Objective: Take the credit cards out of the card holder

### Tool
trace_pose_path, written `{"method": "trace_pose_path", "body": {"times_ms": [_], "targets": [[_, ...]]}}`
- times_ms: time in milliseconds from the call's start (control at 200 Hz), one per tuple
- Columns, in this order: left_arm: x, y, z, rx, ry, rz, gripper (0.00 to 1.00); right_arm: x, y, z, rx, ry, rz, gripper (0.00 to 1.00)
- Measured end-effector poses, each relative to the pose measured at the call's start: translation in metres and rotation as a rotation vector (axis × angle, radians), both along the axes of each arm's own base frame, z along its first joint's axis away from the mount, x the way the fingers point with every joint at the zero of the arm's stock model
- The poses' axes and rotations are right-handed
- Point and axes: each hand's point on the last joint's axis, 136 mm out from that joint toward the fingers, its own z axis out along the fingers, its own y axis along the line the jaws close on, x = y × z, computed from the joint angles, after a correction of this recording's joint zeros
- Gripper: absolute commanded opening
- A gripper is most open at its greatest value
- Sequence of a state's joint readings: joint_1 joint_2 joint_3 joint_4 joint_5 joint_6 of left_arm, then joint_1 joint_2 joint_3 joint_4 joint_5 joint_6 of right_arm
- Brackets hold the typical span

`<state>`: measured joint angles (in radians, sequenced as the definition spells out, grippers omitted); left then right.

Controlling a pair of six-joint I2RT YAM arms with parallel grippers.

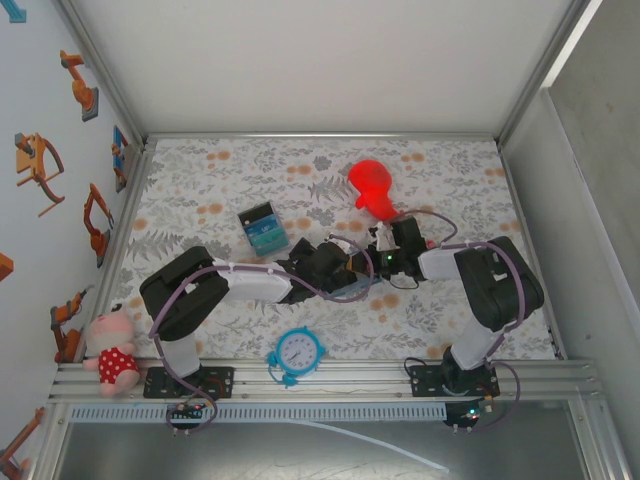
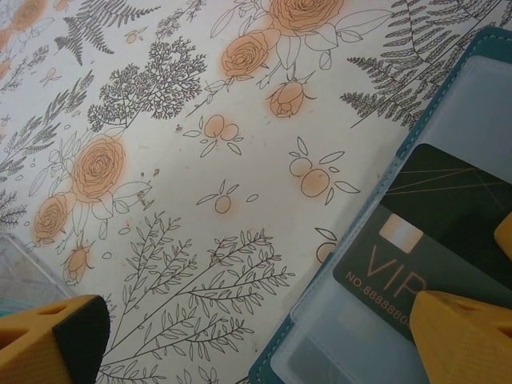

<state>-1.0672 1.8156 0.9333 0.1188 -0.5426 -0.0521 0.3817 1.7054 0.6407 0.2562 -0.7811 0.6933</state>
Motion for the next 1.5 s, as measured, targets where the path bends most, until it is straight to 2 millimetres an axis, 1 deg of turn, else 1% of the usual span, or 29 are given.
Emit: {"method": "trace_pose_path", "body": {"times_ms": [170,361,546,636,706,776,886,997,1087,1172,1342,1427,1502], "targets": [[0.000,0.002,-0.001,0.004,0.000,0.003,0.97,0.000,-0.003,0.001,-0.026,-0.013,-0.005,0.00],[-0.001,0.004,-0.003,0.006,-0.001,0.011,0.97,0.005,-0.016,0.010,-0.109,-0.059,-0.025,0.00],[-0.002,0.007,0.000,0.007,0.000,0.018,0.97,0.011,-0.029,0.025,-0.186,-0.123,-0.043,0.00],[-0.004,0.011,0.007,0.005,-0.002,0.025,0.97,0.010,-0.034,0.035,-0.202,-0.163,-0.047,0.00],[-0.003,0.014,0.021,-0.012,-0.019,0.036,0.97,0.010,-0.035,0.045,-0.202,-0.197,-0.048,0.00],[-0.002,0.017,0.040,-0.044,-0.043,0.054,0.97,0.011,-0.035,0.057,-0.193,-0.241,-0.047,0.00],[-0.001,0.022,0.079,-0.124,-0.095,0.082,0.97,0.010,-0.034,0.076,-0.166,-0.300,-0.044,0.00],[-0.001,0.028,0.116,-0.213,-0.141,0.102,0.97,0.004,-0.031,0.094,-0.127,-0.353,-0.018,0.00],[-0.005,0.035,0.140,-0.276,-0.166,0.103,0.97,-0.001,-0.029,0.108,-0.106,-0.404,0.011,0.00],[-0.009,0.041,0.153,-0.342,-0.137,0.063,0.97,-0.010,-0.024,0.118,-0.101,-0.446,0.059,0.00],[-0.008,0.055,0.176,-0.462,-0.062,-0.005,0.97,-0.025,-0.010,0.138,-0.090,-0.520,0.164,0.00],[-0.016,0.056,0.186,-0.499,-0.033,-0.070,0.97,-0.030,-0.003,0.147,-0.074,-0.554,0.216,0.00],[-0.025,0.055,0.189,-0.510,0.000,-0.134,0.97,-0.039,0.006,0.154,-0.061,-0.584,0.273,0.00]]}}
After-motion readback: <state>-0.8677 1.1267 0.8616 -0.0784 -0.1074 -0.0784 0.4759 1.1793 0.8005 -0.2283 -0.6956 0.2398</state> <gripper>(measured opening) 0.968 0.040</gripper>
